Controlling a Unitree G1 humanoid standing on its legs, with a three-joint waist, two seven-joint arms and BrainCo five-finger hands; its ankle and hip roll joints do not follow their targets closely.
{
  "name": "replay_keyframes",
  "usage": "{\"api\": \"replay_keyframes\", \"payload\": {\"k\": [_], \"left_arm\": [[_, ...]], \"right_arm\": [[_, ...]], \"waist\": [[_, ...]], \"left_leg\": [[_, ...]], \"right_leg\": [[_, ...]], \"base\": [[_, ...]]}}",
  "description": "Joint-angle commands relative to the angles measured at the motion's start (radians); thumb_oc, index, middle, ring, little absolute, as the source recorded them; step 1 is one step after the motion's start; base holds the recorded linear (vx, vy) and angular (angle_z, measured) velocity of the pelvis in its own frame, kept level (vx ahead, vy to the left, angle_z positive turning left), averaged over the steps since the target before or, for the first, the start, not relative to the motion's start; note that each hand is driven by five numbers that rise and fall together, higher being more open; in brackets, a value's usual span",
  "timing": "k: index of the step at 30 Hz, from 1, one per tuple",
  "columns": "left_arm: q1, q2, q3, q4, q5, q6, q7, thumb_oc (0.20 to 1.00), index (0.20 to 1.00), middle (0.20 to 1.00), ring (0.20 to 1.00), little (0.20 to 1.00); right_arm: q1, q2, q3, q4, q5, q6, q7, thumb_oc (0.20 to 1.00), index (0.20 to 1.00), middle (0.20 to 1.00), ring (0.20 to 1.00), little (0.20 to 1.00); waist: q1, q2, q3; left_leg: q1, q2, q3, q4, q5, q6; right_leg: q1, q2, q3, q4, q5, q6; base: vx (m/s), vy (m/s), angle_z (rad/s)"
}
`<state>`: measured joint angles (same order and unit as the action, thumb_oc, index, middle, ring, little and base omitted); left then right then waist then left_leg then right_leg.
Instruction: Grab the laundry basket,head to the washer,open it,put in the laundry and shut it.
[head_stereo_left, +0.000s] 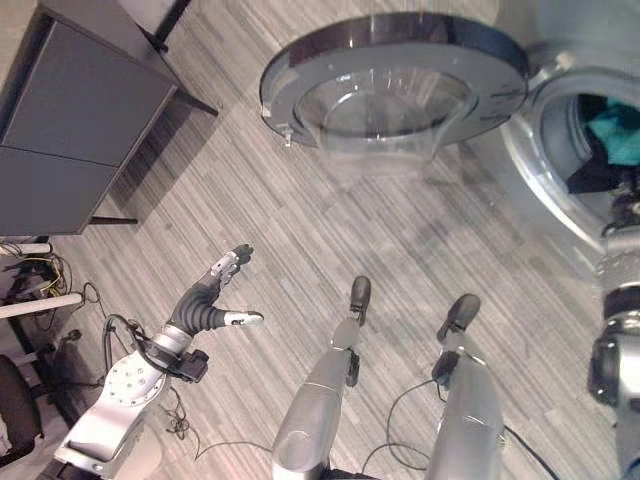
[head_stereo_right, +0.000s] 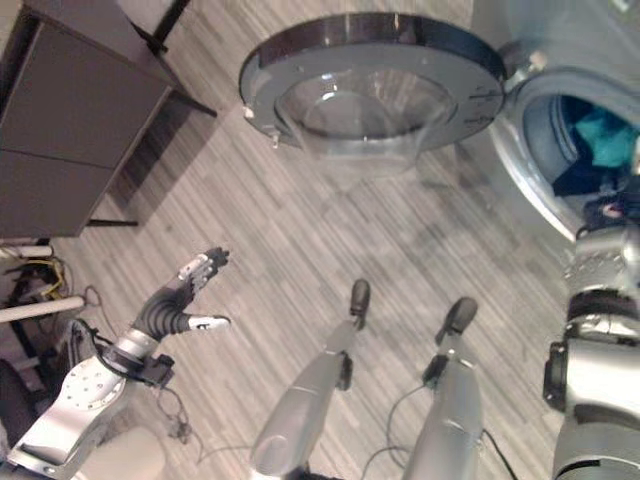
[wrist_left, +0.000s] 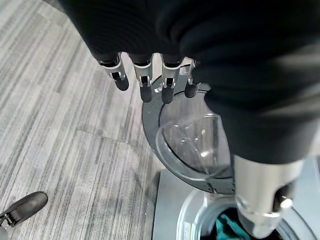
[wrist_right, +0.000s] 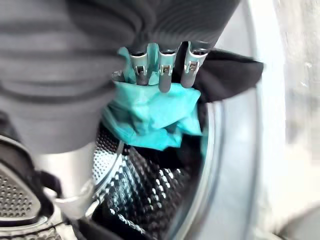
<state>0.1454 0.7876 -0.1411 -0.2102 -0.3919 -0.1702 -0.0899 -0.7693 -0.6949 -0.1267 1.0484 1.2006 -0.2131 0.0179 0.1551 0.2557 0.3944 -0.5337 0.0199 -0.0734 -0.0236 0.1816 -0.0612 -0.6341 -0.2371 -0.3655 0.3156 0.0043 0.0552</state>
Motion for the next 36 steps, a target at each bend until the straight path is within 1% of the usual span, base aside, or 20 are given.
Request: {"api": "replay_keyframes", "payload": {"k": [1,7,11,13,17,18,19,23,24,25,26,27,28,29,30,31,32,33,34,36], "left_arm": [[0.067,0.031,0.005,0.011,0.006,-0.012,-0.041,1.000,1.000,1.000,1.000,1.000],[0.109,0.027,0.057,0.031,0.077,0.017,-0.074,1.000,1.000,1.000,1.000,1.000],[0.144,0.007,0.110,0.051,0.126,0.027,-0.063,1.000,1.000,1.000,1.000,1.000],[0.152,0.001,0.152,0.058,0.137,0.028,-0.049,1.000,1.000,1.000,1.000,1.000],[0.154,0.013,0.183,0.050,0.165,0.025,-0.034,1.000,1.000,1.000,1.000,1.000],[0.153,0.012,0.183,0.050,0.165,0.025,-0.034,1.000,1.000,1.000,1.000,1.000],[0.155,0.009,0.186,0.050,0.186,0.026,-0.027,1.000,1.000,1.000,1.000,1.000],[0.138,-0.024,0.145,0.095,0.209,0.027,-0.013,1.000,1.000,1.000,1.000,1.000],[0.132,-0.036,0.131,0.142,0.230,0.031,0.004,1.000,1.000,1.000,1.000,1.000],[0.130,-0.040,0.121,0.178,0.256,0.033,0.023,1.000,1.000,1.000,1.000,1.000],[0.121,-0.049,0.104,0.219,0.288,0.033,0.046,1.000,1.000,1.000,1.000,1.000],[0.117,-0.049,0.100,0.223,0.289,0.031,0.048,1.000,1.000,1.000,1.000,1.000],[0.064,-0.086,0.045,0.352,0.378,0.033,0.099,1.000,1.000,1.000,1.000,1.000],[0.042,-0.108,0.036,0.412,0.421,0.050,0.114,1.000,1.000,1.000,1.000,1.000],[0.022,-0.128,0.028,0.467,0.445,0.059,0.123,1.000,1.000,1.000,1.000,1.000],[0.013,-0.152,0.040,0.518,0.466,0.078,0.138,1.000,1.000,1.000,1.000,1.000],[-0.004,-0.174,0.056,0.569,0.485,0.086,0.167,1.000,1.000,1.000,1.000,1.000],[-0.037,-0.199,0.062,0.631,0.488,0.089,0.190,1.000,1.000,1.000,1.000,1.000],[-0.060,-0.217,0.067,0.681,0.488,0.094,0.204,1.000,1.000,1.000,1.000,1.000],[-0.091,-0.234,0.078,0.744,0.490,0.103,0.230,1.000,1.000,1.000,1.000,1.000]], "right_arm": [[0.138,0.043,-0.004,-0.083,-0.043,-0.001,0.084,1.000,1.000,1.000,1.000,1.000],[0.377,0.188,-0.056,-0.184,-0.080,0.015,0.120,1.000,1.000,1.000,1.000,1.000],[0.519,0.270,-0.064,-0.241,-0.131,0.041,0.130,1.000,1.000,1.000,1.000,1.000],[0.503,0.267,-0.044,-0.188,-0.187,0.056,0.114,1.000,1.000,1.000,1.000,1.000],[0.446,0.241,-0.061,-0.093,-0.216,0.056,0.074,1.000,1.000,1.000,1.000,1.000],[0.444,0.241,-0.061,-0.091,-0.216,0.056,0.075,1.000,1.000,1.000,1.000,1.000],[0.414,0.237,-0.052,-0.027,-0.257,0.055,0.039,1.000,1.000,1.000,1.000,1.000],[0.401,0.248,0.021,0.145,-0.407,0.113,-0.012,1.000,1.000,1.000,1.000,1.000],[0.408,0.265,0.052,0.187,-0.459,0.136,-0.014,1.000,1.000,1.000,1.000,1.000],[0.411,0.275,0.078,0.217,-0.503,0.146,-0.023,1.000,1.000,1.000,1.000,1.000],[0.411,0.286,0.104,0.249,-0.551,0.153,-0.038,1.000,1.000,1.000,1.000,1.000],[0.410,0.286,0.103,0.250,-0.552,0.152,-0.039,1.000,1.000,1.000,1.000,1.000],[0.436,0.309,0.126,0.300,-0.629,0.167,-0.061,1.000,1.000,1.000,1.000,1.000],[0.476,0.328,0.121,0.316,-0.661,0.180,-0.060,1.000,1.000,1.000,1.000,1.000],[0.521,0.345,0.115,0.322,-0.686,0.189,-0.063,1.000,1.000,1.000,1.000,1.000],[0.559,0.362,0.130,0.321,-0.731,0.207,-0.059,1.000,1.000,1.000,1.000,1.000],[0.590,0.375,0.139,0.324,-0.769,0.212,-0.059,1.000,1.000,1.000,1.000,1.000],[0.616,0.387,0.140,0.313,-0.794,0.216,-0.055,1.000,1.000,1.000,1.000,1.000],[0.639,0.395,0.137,0.310,-0.812,0.224,-0.048,1.000,1.000,1.000,1.000,1.000],[0.660,0.402,0.134,0.325,-0.850,0.230,-0.040,1.000,1.000,1.000,1.000,1.000]], "waist": [[0.003,-0.054,-0.047],[-0.027,-0.104,-0.069],[-0.043,-0.141,-0.074],[-0.036,-0.160,-0.064],[-0.022,-0.166,-0.058],[-0.022,-0.166,-0.057],[-0.012,-0.168,-0.062],[0.000,-0.189,-0.083],[0.009,-0.202,-0.083],[0.020,-0.214,-0.075],[0.037,-0.224,-0.064],[0.036,-0.222,-0.061],[0.037,-0.225,-0.071],[0.023,-0.228,-0.096],[0.007,-0.235,-0.119],[-0.008,-0.244,-0.140],[-0.023,-0.250,-0.159],[-0.040,-0.256,-0.177],[-0.052,-0.258,-0.197],[-0.071,-0.257,-0.229]], "left_leg": [[0.041,0.009,0.044,0.045,-0.131,-0.043],[0.106,-0.007,0.042,0.086,-0.175,-0.017],[0.158,-0.016,0.032,0.115,-0.207,-0.005],[0.165,-0.023,0.034,0.129,-0.222,0.006],[0.139,-0.031,0.035,0.158,-0.231,0.009],[0.138,-0.030,0.036,0.159,-0.232,0.009],[0.128,-0.028,0.038,0.163,-0.232,0.006],[0.142,-0.021,0.031,0.173,-0.249,0.006],[0.153,-0.023,0.014,0.195,-0.255,0.001],[0.153,-0.028,-0.024,0.231,-0.260,-0.006],[0.152,-0.033,-0.092,0.273,-0.268,-0.019],[0.151,-0.032,-0.093,0.278,-0.271,-0.020],[0.208,-0.045,-0.198,0.234,-0.292,-0.029],[0.231,-0.039,-0.191,0.212,-0.294,-0.023],[0.242,-0.042,-0.184,0.192,-0.277,-0.021],[0.258,-0.054,-0.182,0.185,-0.284,-0.010],[0.280,-0.063,-0.167,0.179,-0.294,-0.005],[0.298,-0.075,-0.149,0.166,-0.288,0.005],[0.320,-0.078,-0.132,0.160,-0.298,0.012],[0.351,-0.089,-0.111,0.141,-0.292,0.028]], "right_leg": [[0.123,0.023,0.038,-0.161,-0.037,0.081],[0.239,0.004,0.036,-0.189,-0.021,0.090],[0.309,-0.007,0.031,-0.198,-0.015,0.097],[0.310,-0.011,0.034,-0.190,-0.008,0.098],[0.299,-0.011,0.032,-0.187,-0.008,0.095],[0.298,-0.011,0.032,-0.186,-0.009,0.095],[0.300,-0.008,0.032,-0.190,-0.012,0.093],[0.326,0.005,0.046,-0.201,-0.018,0.091],[0.342,0.018,0.061,-0.206,-0.020,0.088],[0.353,0.028,0.080,-0.209,-0.022,0.084],[0.365,0.035,0.103,-0.215,-0.024,0.080],[0.368,0.036,0.101,-0.216,-0.024,0.080],[0.406,0.036,0.110,-0.238,-0.020,0.085],[0.426,0.025,0.099,-0.250,-0.015,0.090],[0.440,0.009,0.087,-0.262,0.001,0.093],[0.451,-0.004,0.087,-0.272,0.018,0.099],[0.466,-0.012,0.090,-0.287,0.035,0.106],[0.478,-0.031,0.091,-0.300,0.057,0.114],[0.487,-0.036,0.100,-0.304,0.066,0.117],[0.484,-0.045,0.126,-0.297,0.090,0.125]], "base": [[0.03,0.089,-0.10],[0.05,0.083,-0.02],[0.06,0.070,0.03],[-0.01,0.044,-0.01],[-0.03,-0.018,0.02],[0.00,-0.013,0.10],[0.01,-0.010,0.06],[0.04,0.001,0.02],[0.03,0.031,0.10],[0.01,0.042,0.08],[-0.01,0.025,-0.06],[0.03,0.110,-0.43],[0.07,0.169,-0.56],[0.07,0.249,-0.49],[0.08,0.243,-0.05],[0.08,0.260,0.15],[0.07,0.287,0.17],[0.08,0.270,-0.11],[0.06,0.263,-0.28],[0.03,0.231,-0.34]]}}
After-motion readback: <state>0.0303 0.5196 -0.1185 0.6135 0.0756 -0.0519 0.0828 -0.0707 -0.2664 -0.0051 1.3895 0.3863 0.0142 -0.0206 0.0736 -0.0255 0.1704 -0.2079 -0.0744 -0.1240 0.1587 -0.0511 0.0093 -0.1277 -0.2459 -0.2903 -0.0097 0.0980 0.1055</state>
